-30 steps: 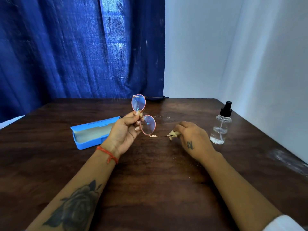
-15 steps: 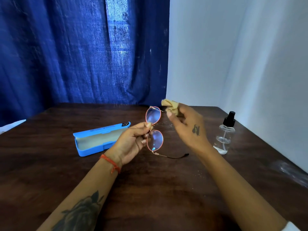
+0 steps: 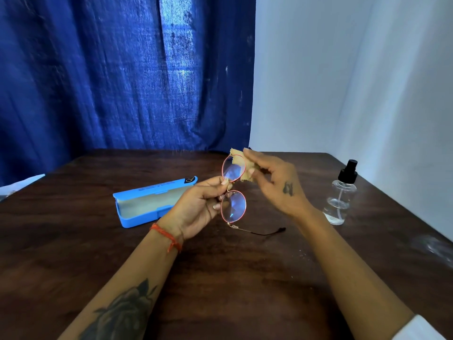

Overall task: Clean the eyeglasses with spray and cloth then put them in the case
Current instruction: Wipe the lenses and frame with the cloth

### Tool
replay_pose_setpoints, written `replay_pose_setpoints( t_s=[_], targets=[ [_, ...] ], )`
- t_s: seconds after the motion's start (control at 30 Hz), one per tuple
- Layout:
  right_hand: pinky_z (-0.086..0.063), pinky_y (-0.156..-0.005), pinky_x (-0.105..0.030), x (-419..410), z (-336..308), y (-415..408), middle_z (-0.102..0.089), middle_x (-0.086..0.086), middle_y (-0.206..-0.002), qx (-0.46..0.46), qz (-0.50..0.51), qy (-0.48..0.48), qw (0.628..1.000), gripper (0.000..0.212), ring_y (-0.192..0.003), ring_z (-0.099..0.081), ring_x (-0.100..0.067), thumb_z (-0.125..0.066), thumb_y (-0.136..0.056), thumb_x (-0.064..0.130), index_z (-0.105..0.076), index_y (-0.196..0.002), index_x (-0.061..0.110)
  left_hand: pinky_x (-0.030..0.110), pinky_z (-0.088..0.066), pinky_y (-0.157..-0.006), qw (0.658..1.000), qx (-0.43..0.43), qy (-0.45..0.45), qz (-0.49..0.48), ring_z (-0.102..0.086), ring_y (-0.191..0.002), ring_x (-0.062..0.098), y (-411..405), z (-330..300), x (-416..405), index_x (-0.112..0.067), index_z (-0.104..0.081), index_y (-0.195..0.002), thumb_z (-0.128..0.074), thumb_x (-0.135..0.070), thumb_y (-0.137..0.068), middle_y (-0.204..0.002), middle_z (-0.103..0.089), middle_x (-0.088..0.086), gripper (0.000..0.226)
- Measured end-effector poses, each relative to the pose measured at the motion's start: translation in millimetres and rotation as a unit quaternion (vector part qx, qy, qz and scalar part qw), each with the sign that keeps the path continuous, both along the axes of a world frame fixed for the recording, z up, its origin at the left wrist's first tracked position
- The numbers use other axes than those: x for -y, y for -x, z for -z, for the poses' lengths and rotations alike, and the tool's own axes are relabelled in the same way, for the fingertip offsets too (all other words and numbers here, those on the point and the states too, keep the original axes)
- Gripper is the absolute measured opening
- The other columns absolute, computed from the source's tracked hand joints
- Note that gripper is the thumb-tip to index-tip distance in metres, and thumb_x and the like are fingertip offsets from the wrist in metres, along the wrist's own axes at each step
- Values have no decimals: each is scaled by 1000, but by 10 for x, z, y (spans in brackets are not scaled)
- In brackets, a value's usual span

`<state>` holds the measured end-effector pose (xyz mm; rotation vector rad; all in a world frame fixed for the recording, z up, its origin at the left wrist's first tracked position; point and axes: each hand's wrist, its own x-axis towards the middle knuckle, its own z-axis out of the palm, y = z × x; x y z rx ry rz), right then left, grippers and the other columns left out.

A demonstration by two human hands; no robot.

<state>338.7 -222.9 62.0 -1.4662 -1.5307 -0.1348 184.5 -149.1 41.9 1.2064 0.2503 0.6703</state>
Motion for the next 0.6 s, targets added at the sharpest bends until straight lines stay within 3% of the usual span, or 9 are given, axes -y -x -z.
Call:
replay_pose_setpoints(
  t_s=[0.07, 0.17, 0.27, 0.4, 0.6],
  targets=[
    [-45, -94, -29, -20, 47, -9, -65, -5, -119, 79, 38, -21, 996, 38, -106, -59, -20, -64, -81, 3, -62, -119, 11, 10, -31, -41, 1000, -8, -11, 4, -38, -47, 2, -12, 2, 19, -11, -61, -64, -45, -3, -80, -55, -42, -2, 24],
    [-45, -75, -29, -31, 106, -8, -70, -4, -102, 146, 112, -59, 981, 24, -88, -60, -23, -64, -82, 9, -67, -106, 11, 9, -31, -42, 999, -19, -23, 14, -40, -48, 2, -23, 9, 52, -14, -67, -62, -39, -1, -87, -55, -43, -4, 39],
    [-38, -61, -25, -3, 159, -60, -70, -7, -89, 186, 180, -59, 964, 14, -78, -58, -27, -64, -82, 11, -67, -96, 10, 9, -31, -43, 999, -22, -23, 19, -39, -47, 2, -19, 8, 73, -15, -67, -61, -39, -1, -87, -55, -45, -6, 41],
    [-42, -61, -30, 33, 237, -187, -67, -12, -97, 200, 234, 8, 952, 17, -89, -57, -32, -58, -84, 11, -65, -99, 8, 9, -30, -43, 1000, -22, -17, 6, -37, -54, 3, -14, 0, 64, -15, -62, -59, -37, 1, -88, -57, -44, -4, 42],
    [-39, -65, -33, 96, 260, -306, -63, -14, -106, 182, 333, 80, 922, 24, -95, -53, -31, -49, -91, 17, -57, -112, 8, 10, -31, -44, 1000, -2, -4, -1, -39, -45, 3, 2, -14, 57, -10, -52, -61, -36, 1, -88, -62, -37, 2, 33]
  ],
)
